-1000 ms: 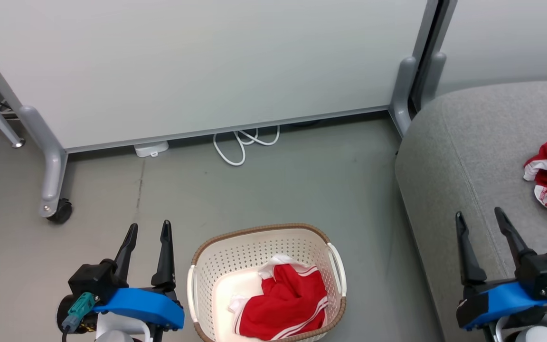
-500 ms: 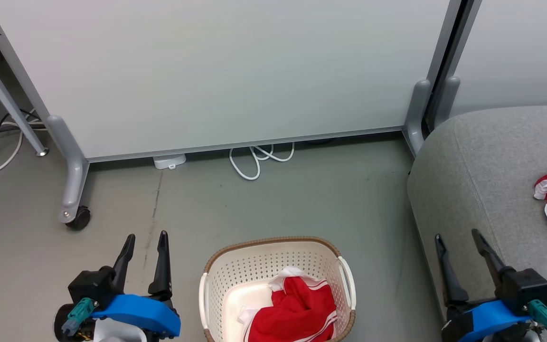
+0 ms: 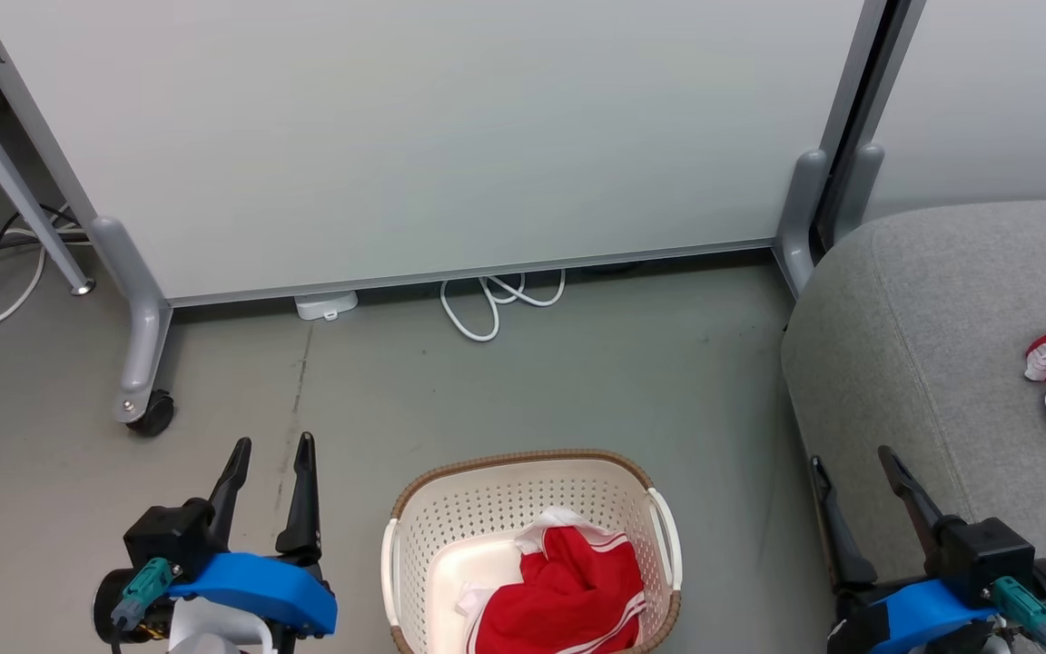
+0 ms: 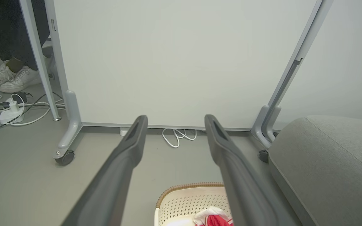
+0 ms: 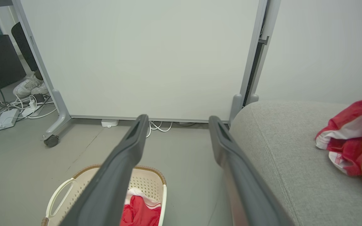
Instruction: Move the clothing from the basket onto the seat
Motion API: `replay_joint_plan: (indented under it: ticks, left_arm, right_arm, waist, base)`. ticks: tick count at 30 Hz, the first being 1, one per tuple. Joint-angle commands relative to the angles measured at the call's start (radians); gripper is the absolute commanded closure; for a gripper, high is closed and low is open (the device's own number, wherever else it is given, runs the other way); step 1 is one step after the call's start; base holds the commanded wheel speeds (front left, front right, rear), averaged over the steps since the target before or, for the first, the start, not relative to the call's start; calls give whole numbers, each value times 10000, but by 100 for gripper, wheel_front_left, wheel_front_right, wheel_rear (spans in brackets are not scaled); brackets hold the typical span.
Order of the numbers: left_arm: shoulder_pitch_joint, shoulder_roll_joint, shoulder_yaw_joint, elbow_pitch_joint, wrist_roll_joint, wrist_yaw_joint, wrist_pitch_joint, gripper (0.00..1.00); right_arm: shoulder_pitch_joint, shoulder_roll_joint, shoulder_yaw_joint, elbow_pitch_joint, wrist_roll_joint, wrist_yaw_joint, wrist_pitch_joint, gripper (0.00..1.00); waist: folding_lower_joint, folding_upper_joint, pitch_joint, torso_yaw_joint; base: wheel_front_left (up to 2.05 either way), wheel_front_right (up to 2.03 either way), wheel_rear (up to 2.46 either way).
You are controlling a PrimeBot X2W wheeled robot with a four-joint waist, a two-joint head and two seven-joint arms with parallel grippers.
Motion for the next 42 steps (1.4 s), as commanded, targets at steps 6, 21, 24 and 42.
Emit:
replay_joint_plan:
  ticks: [6, 21, 24, 42]
  left_arm:
    - [-59, 0, -60, -43, -26, -21, -48, 0]
    - [-559, 98, -275, 160, 95, -21, -48, 0]
    - [-851, 106, -413, 309, 134, -21, -48, 0]
    - [-3364, 625, -1681, 1888, -5, -20, -48, 0]
  right_arm:
    - [12, 15, 93, -72, 80, 1, 42, 0]
    - [-609, 14, 330, -287, -34, 1, 61, 0]
    - [-922, 16, 485, -399, -10, 1, 21, 0]
    - [-3364, 18, 1622, -452, 237, 1, -505, 0]
  waist:
    - [0, 0, 65, -89]
    - [0, 0, 1213, -677]
    - [0, 0, 1756, -925]
    - [0, 0, 5430, -2814]
  base:
    - [0, 0, 0]
    - [0, 0, 0]
    - [0, 0, 0]
    - [0, 0, 0]
